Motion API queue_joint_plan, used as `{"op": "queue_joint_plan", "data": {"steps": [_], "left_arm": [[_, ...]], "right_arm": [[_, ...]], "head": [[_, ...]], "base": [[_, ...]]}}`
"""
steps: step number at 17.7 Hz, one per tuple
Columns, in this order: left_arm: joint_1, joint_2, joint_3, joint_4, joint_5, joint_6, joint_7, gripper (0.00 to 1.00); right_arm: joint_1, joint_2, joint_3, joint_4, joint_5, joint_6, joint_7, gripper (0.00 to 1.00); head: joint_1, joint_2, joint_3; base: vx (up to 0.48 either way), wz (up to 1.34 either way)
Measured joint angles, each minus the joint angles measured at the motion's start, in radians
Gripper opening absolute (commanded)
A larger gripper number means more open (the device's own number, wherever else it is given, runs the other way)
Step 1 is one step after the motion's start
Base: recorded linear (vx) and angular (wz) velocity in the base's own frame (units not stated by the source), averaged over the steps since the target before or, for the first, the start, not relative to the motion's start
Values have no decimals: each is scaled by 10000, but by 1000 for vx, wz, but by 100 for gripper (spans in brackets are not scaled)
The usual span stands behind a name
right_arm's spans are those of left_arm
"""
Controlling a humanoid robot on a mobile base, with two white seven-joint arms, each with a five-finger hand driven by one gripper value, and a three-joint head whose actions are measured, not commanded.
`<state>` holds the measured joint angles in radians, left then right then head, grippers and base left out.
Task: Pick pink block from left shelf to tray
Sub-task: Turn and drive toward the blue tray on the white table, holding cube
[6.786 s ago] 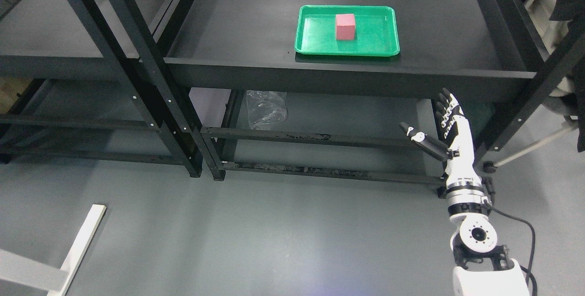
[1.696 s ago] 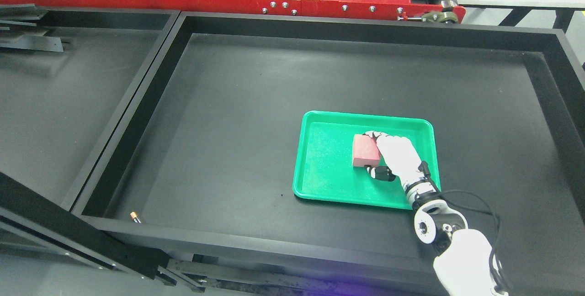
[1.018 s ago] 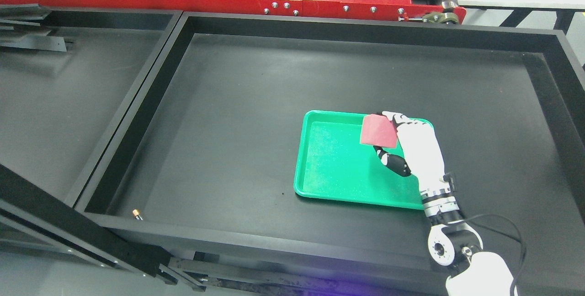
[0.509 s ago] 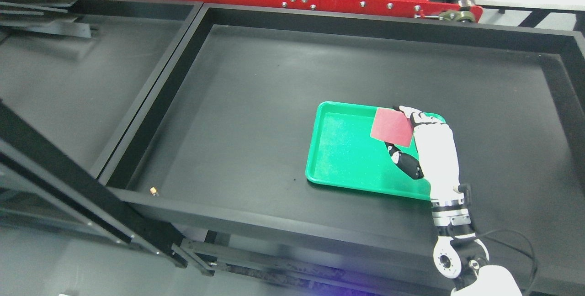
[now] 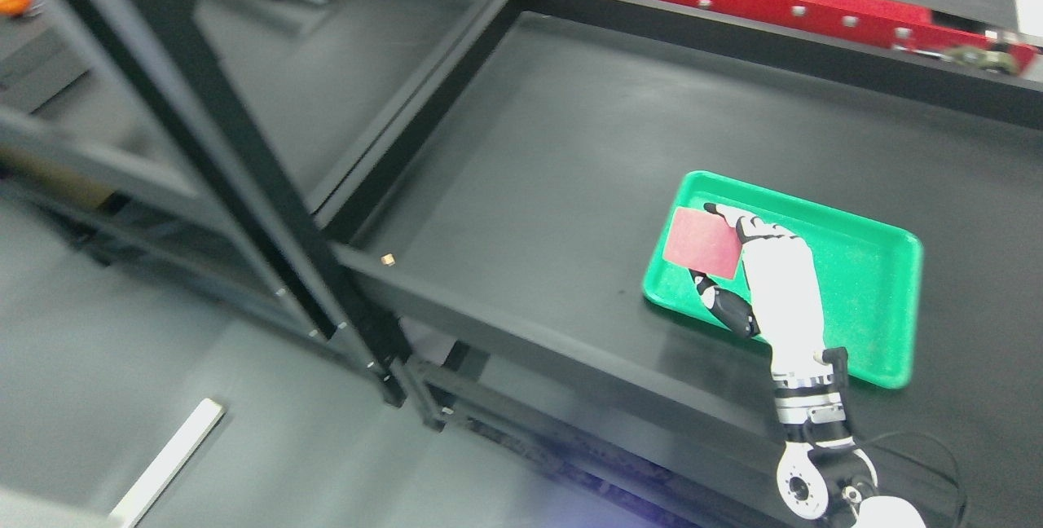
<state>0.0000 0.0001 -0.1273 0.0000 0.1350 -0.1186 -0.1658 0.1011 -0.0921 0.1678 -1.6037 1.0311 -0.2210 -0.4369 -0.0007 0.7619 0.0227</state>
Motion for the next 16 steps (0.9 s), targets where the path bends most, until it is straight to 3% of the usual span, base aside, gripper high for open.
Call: {"op": "queue_joint_plan", "data": {"steps": [16], "left_arm": [[2,0,0,1,0,0,0,100]], "right_arm": [[421,16,-35,-252,-29,-91,0,3]], "head": [[0,1,0]], "base": [[-173,781]]}}
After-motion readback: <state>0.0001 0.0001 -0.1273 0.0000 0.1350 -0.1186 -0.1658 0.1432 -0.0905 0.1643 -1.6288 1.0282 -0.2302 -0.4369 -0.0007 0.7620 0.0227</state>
